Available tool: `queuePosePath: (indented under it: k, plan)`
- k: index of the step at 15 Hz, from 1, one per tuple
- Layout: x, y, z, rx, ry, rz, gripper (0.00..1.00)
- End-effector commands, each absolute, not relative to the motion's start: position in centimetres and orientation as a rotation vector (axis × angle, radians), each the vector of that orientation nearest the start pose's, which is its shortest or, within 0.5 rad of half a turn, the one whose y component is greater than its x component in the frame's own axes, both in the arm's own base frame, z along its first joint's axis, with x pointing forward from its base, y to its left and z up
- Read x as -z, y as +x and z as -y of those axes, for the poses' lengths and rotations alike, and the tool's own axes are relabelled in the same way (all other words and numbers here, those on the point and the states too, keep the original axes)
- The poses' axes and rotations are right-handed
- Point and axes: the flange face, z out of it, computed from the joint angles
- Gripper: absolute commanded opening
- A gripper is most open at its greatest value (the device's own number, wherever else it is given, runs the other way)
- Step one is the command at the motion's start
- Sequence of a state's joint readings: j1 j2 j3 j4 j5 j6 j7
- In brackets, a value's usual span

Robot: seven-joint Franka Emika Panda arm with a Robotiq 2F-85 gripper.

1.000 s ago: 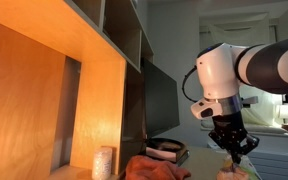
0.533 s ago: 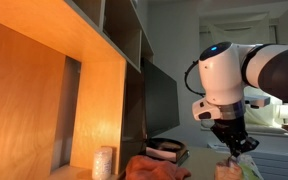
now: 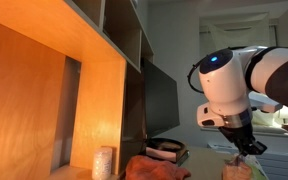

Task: Move the white purse to the left

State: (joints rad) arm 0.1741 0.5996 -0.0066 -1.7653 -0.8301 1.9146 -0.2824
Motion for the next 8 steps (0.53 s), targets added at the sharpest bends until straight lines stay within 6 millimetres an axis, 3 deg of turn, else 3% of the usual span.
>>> queuePosePath:
  k: [1, 8]
  plan:
    - [-22.3, 62.3, -5.2, 0.619, 2.107, -0.982, 0.01]
    - [-22.8, 62.7, -8.6, 0.613, 2.076, -1.136, 0.01]
